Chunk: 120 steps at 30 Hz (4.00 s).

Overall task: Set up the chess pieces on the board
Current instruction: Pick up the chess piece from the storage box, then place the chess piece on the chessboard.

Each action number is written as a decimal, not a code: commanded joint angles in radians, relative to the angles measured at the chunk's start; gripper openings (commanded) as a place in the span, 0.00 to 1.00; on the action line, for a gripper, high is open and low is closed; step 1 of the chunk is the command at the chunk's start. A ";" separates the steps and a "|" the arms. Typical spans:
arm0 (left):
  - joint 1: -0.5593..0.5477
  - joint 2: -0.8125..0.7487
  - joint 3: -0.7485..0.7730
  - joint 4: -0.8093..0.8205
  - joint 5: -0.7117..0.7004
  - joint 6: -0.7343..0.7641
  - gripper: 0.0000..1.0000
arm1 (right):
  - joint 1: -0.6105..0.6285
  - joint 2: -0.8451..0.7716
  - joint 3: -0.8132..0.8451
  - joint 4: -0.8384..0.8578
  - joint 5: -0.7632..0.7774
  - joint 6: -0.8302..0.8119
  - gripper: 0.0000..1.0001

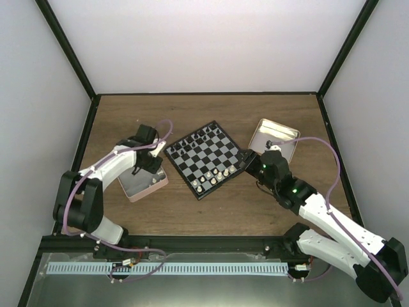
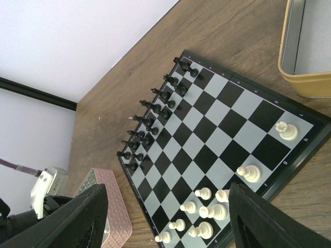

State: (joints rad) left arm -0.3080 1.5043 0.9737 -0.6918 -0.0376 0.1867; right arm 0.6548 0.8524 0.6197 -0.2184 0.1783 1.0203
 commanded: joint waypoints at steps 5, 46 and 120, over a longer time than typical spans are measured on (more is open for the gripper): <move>0.004 0.134 0.014 0.059 -0.064 0.053 0.33 | -0.001 0.007 0.017 0.017 -0.001 -0.026 0.66; 0.075 0.180 0.034 0.086 0.126 0.368 0.04 | -0.001 0.033 0.049 0.005 0.000 -0.024 0.66; -0.367 0.469 0.536 -0.332 0.072 -0.193 0.34 | -0.001 -0.035 -0.043 0.007 -0.028 -0.025 0.66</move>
State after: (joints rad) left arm -0.6765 2.0109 1.5642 -1.0706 -0.0025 0.0219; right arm 0.6548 0.8330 0.5838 -0.1997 0.1249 0.9859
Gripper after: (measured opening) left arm 0.335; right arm 0.663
